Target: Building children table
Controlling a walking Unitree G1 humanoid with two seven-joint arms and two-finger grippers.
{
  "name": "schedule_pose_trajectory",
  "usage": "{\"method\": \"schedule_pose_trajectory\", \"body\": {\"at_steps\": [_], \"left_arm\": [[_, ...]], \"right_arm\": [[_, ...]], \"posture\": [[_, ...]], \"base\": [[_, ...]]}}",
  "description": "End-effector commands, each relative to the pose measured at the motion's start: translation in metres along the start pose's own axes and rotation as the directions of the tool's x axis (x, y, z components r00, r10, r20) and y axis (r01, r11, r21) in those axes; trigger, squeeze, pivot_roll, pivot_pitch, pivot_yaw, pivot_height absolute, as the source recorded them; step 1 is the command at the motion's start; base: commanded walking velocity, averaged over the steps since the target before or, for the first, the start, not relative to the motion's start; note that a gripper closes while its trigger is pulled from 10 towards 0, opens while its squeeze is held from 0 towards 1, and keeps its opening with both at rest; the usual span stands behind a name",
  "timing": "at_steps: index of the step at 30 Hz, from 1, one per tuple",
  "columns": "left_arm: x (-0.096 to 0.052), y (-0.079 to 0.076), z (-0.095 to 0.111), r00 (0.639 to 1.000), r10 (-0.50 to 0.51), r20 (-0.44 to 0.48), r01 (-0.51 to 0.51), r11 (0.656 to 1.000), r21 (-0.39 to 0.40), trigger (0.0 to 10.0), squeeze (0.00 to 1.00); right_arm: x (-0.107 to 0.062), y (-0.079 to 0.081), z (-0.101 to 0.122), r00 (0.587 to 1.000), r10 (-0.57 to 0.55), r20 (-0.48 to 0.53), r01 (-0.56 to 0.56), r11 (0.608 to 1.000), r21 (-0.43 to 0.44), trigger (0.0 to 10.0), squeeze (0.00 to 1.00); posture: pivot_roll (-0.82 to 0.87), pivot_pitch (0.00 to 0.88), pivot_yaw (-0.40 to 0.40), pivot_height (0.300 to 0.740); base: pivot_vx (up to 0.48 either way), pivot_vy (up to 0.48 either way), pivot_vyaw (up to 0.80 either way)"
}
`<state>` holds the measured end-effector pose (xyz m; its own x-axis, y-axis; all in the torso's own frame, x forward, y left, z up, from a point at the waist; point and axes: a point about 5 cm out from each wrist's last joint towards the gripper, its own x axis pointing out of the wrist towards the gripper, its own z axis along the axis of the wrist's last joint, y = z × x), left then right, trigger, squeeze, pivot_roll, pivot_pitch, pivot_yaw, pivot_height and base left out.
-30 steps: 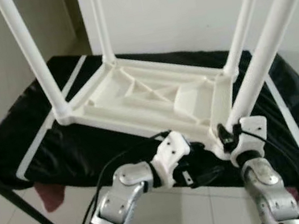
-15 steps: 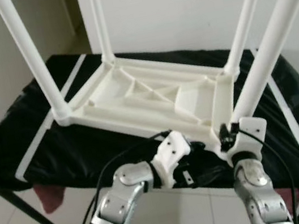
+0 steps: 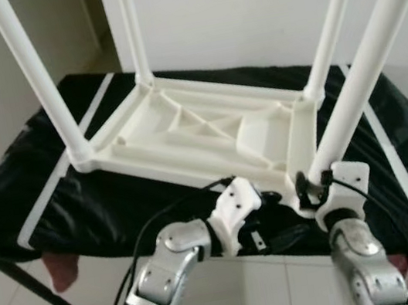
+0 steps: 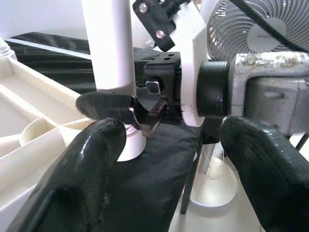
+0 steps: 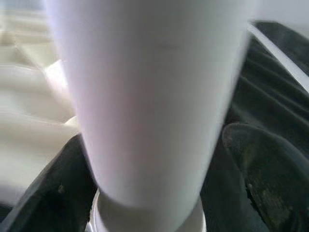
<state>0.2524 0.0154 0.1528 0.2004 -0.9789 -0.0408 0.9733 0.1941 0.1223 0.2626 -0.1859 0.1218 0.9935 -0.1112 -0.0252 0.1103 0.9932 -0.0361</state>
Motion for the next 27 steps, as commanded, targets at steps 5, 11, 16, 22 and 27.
{"method": "schedule_pose_trajectory", "body": {"at_steps": [5,11,16,22,27], "left_arm": [[0.002,-0.002,0.0,1.0,-0.008,-0.004,0.008,1.0,-0.004,10.0,0.0],[0.001,-0.002,0.0,1.0,-0.004,-0.002,0.004,1.0,-0.004,10.0,0.0],[0.001,-0.001,0.0,1.0,-0.001,-0.002,0.001,1.0,-0.003,10.0,0.0],[0.0,-0.001,0.0,1.0,0.002,-0.002,-0.002,1.0,-0.005,10.0,0.0],[0.0,-0.001,0.001,1.0,0.006,-0.001,-0.006,1.0,-0.005,10.0,0.0]], "right_arm": [[0.006,-0.013,-0.002,0.994,0.105,-0.007,-0.105,0.994,-0.029,10.0,0.0],[0.011,-0.017,0.009,0.947,0.32,0.022,-0.317,0.945,-0.084,10.0,0.0],[0.013,-0.018,0.011,0.92,0.392,0.014,-0.389,0.916,-0.104,10.0,0.0],[0.013,-0.017,-0.002,0.875,0.483,-0.041,-0.485,0.871,-0.08,0.0,0.0],[0.01,-0.015,-0.006,0.864,0.501,-0.054,-0.504,0.86,-0.077,0.0,0.0]], "posture": [[-0.02,0.0,-0.042,0.74],[-0.01,0.0,-0.045,0.74],[-0.01,0.0,-0.044,0.74],[-0.01,0.0,-0.047,0.74],[-0.01,0.0,-0.047,0.74]], "base": [[0.0,0.0,0.0],[0.0,0.0,0.0],[0.0,0.0,0.0],[0.0,0.0,0.0],[0.0,0.0,0.0]]}}
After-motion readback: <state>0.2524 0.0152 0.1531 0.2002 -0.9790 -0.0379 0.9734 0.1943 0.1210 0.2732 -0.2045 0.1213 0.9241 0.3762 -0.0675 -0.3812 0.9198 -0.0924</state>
